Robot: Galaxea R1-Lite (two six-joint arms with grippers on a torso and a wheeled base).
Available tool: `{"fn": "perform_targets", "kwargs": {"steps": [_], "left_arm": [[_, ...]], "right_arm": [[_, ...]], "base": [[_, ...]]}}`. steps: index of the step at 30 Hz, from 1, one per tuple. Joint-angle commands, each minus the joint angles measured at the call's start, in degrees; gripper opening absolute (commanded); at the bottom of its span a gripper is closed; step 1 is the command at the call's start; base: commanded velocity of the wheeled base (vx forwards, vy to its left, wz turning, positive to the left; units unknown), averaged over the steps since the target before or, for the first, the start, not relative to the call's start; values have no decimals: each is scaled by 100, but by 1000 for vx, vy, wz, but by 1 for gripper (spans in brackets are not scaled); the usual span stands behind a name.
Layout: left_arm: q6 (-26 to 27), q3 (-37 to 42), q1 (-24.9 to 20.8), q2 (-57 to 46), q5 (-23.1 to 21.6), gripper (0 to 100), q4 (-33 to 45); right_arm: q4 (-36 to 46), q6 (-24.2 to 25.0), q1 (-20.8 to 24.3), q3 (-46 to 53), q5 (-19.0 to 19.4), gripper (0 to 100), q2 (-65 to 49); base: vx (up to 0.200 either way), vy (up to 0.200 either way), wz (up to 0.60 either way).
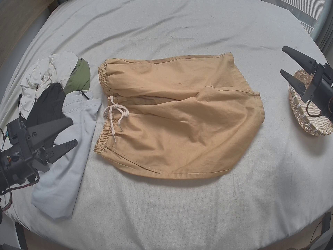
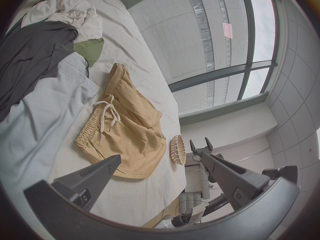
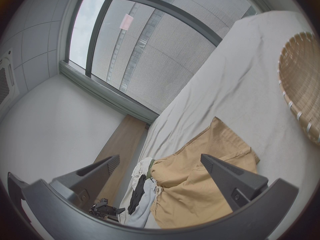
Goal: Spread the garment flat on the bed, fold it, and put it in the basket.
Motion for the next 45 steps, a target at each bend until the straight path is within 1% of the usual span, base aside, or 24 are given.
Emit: {"fn": "perform_targets", "kwargs": {"steps": [1,4,5,6,8,11,13,17,19,21,22,24,26,28,30,35,39,41,44,45], "left_arm": [[-4,78,-1,7,1,100,-94],[-4,78,-1,-1,1,100,-112],[-4,87,-1,-1,1,100,-112],[-4,87,-1,-1,1,100,-112],[5,131,-10,-1,1,100,-121],[5,166,-10,-1,1,100,-138],[5,183,-1,7,1,100,-138],[5,236,-1,16,-8,100,-138],[5,254,-10,7,-8,100,-138],[5,254,-10,7,-8,100,-138],[5,254,-10,7,-8,100,-138],[5,254,-1,7,-8,100,-138],[5,254,-1,7,1,100,-138],[5,254,-1,16,1,100,-147],[5,254,-1,16,-8,100,-138],[5,262,-1,16,1,100,-138],[13,280,8,7,1,100,-147],[13,333,8,7,1,100,-156],[13,377,8,16,1,100,-261],[5,421,8,25,-8,100,-358]], "right_arm": [[0,-339,-254,622,20,100,35],[9,-594,-263,912,29,100,132],[0,-813,-272,1009,20,100,255],[-9,-892,-272,1026,11,100,308],[-9,-1393,-386,1070,3,100,633],[-17,-1666,-447,1132,3,100,835],[-17,-1719,-447,1167,11,100,906],[-202,-2000,-439,1229,11,100,1292],[-492,-2158,-430,1176,-6,100,1679],[-624,-2167,-412,1158,-24,100,1828],[-888,-2176,-377,1070,-59,100,2127],[-1046,-2176,-298,956,-120,100,2373],[-1090,-2176,-254,895,-164,100,2488],[-1125,-2167,-149,675,-349,100,2751],[-1134,-2140,-61,543,-393,100,2857],[-1230,-2061,212,402,-384,100,2822],[-1494,-1868,326,517,-393,100,2725],[-1740,-1762,379,780,-349,100,2514],[-1758,-1754,396,1044,-270,100,2259],[-1714,-1745,432,1220,-129,100,2048]], "base": [[0,0,0],[0,0,0],[0,0,0],[0,0,0],[0,0,0],[0,0,0],[0,0,0],[0,0,0],[0,0,0],[0,0,0],[0,0,0],[0,0,0],[0,0,0],[0,0,0],[0,0,0],[0,0,0],[0,0,0],[0,0,0],[0,0,0],[0,0,0]]}}
